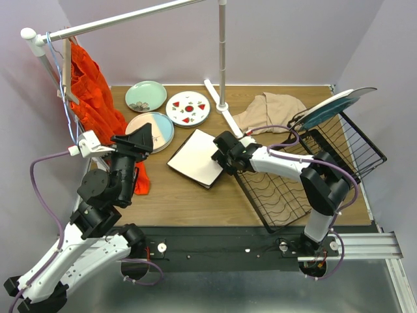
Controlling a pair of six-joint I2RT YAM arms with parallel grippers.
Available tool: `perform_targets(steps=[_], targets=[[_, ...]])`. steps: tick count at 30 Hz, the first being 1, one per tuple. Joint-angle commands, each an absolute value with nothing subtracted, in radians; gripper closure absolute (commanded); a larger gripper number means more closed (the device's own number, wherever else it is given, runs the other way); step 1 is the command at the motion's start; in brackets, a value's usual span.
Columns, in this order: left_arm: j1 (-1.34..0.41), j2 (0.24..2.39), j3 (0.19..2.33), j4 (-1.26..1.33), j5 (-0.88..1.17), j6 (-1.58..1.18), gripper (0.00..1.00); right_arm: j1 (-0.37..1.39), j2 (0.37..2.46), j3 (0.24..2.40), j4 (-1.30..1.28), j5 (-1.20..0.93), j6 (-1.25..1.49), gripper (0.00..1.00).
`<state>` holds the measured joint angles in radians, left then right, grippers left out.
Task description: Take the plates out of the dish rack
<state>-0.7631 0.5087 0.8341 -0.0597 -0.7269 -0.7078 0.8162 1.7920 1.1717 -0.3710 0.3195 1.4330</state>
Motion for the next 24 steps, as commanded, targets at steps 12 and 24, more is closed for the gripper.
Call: perform_targets(steps=[12, 24], targets=[[-0.761, 0.529, 0.865, -0.015, -0.698, -0.706, 0.36, 0.816, 1.732, 1.158, -0.499, 0.307, 1.471, 0.39], [-0.762, 0.515, 0.858, -0.015, -0.707, -0.715, 0.36, 0.818, 1.733, 1.175, -0.506, 0.288, 1.468, 0.42]])
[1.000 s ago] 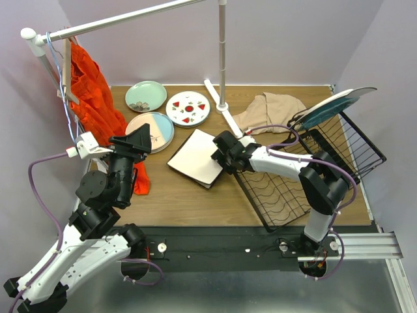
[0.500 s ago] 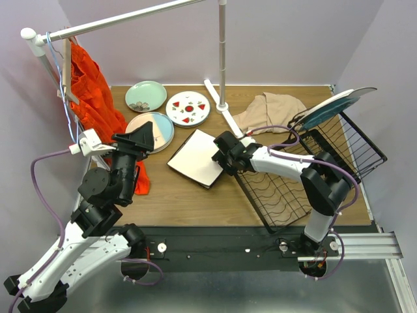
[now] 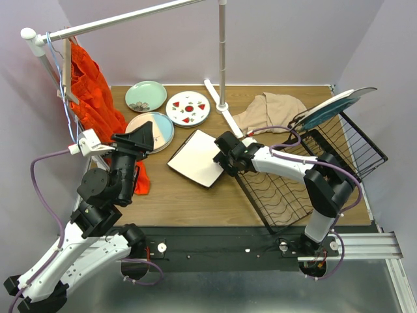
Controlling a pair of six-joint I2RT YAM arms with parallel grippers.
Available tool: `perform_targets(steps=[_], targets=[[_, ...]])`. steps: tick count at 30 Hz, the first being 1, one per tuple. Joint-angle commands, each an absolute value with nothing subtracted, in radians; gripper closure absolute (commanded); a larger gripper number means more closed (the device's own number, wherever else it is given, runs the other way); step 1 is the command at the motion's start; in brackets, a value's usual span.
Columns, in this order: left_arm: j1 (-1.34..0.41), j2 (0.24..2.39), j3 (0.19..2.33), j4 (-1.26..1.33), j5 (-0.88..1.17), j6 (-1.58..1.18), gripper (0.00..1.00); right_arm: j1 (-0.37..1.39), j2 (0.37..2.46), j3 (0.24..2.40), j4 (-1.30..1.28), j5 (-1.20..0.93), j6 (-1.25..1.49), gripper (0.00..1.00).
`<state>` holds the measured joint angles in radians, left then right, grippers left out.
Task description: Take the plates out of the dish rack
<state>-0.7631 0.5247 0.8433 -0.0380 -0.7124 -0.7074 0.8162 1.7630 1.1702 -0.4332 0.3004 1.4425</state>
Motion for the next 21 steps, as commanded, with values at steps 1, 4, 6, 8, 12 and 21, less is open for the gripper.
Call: perform_targets(steps=[1, 4, 6, 8, 12, 21], targets=[[-0.762, 0.514, 0.856, -0.015, -0.706, -0.718, 0.36, 0.816, 1.733, 1.175, -0.506, 0.29, 1.463, 0.43], [-0.761, 0.517, 0.854, -0.015, -0.703, -0.718, 0.36, 0.816, 1.733, 1.177, -0.514, 0.301, 1.451, 0.43], [-0.761, 0.515, 0.853, -0.014, -0.706, -0.724, 0.36, 0.816, 1.736, 1.178, -0.517, 0.322, 1.448, 0.43], [-0.762, 0.517, 0.85, -0.009, -0.707, -0.729, 0.36, 0.816, 1.75, 1.184, -0.52, 0.334, 1.448, 0.43], [-0.761, 0.522, 0.844, -0.005, -0.709, -0.73, 0.36, 0.816, 1.787, 1.213, -0.525, 0.342, 1.425, 0.43], [-0.762, 0.506, 0.831, -0.006, -0.729, -0.729, 0.36, 0.816, 1.819, 1.256, -0.546, 0.388, 1.411, 0.44]])
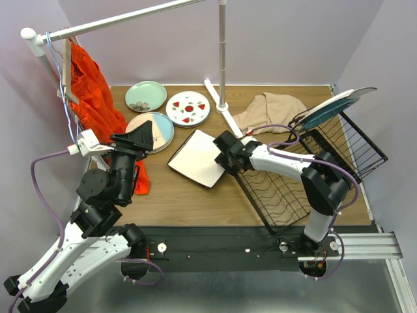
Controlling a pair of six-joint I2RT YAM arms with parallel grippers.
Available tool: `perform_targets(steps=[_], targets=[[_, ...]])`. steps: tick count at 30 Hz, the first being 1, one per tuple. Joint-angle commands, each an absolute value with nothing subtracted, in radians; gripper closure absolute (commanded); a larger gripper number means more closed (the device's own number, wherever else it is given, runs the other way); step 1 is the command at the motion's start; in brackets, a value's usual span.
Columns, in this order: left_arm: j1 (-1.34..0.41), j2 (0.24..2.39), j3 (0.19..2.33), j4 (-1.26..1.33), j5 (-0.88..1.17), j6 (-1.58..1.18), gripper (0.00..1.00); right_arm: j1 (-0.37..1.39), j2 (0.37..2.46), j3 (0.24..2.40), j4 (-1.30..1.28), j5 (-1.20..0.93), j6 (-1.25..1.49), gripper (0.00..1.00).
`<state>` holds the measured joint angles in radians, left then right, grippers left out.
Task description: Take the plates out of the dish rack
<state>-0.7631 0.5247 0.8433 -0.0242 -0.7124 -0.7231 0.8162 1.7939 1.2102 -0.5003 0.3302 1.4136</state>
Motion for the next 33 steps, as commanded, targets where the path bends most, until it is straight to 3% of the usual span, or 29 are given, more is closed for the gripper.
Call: perform_targets(steps=[1, 33], targets=[[-0.762, 0.503, 0.831, -0.005, -0.73, -0.729, 0.36, 0.816, 1.824, 1.259, -0.546, 0.391, 1.411, 0.44], [-0.762, 0.497, 0.824, -0.005, -0.732, -0.729, 0.36, 0.801, 1.875, 1.312, -0.555, 0.448, 1.376, 0.42]])
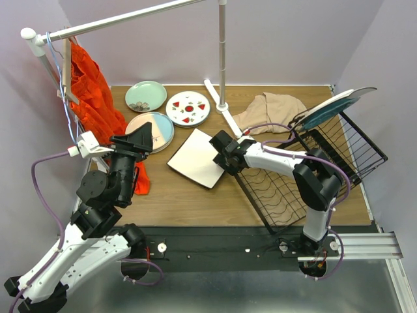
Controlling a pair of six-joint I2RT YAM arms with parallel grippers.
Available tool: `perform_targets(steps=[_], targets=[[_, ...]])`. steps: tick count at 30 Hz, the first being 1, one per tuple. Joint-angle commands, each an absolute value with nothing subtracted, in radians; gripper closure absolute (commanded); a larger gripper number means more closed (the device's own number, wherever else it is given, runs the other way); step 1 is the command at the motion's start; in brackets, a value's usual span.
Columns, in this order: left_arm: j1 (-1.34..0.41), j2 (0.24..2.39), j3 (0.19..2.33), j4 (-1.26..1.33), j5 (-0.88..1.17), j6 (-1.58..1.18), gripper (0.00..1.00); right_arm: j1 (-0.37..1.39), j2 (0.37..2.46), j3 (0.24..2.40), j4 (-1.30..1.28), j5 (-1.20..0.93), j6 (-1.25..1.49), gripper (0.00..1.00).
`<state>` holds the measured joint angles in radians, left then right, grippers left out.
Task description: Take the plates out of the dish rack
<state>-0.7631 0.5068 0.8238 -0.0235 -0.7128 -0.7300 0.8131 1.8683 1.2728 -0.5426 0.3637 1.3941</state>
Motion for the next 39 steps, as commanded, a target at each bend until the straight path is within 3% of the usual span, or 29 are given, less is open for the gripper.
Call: perform_targets(steps=[1, 8, 25, 39], targets=[[-0.762, 0.497, 0.824, -0.006, -0.732, -0.729, 0.36, 0.801, 1.875, 1.318, -0.555, 0.456, 1.373, 0.41], [-0.761, 0.5, 0.825, -0.005, -0.73, -0.727, 0.36, 0.799, 1.879, 1.331, -0.561, 0.462, 1.358, 0.41], [-0.762, 0.486, 0.824, -0.009, -0.71, -0.738, 0.36, 0.798, 1.836, 1.331, -0.652, 0.437, 1.358, 0.28], [-0.762, 0.471, 0.842, -0.029, -0.724, -0.732, 0.36, 0.799, 1.718, 1.324, -0.664, 0.454, 1.321, 0.29]])
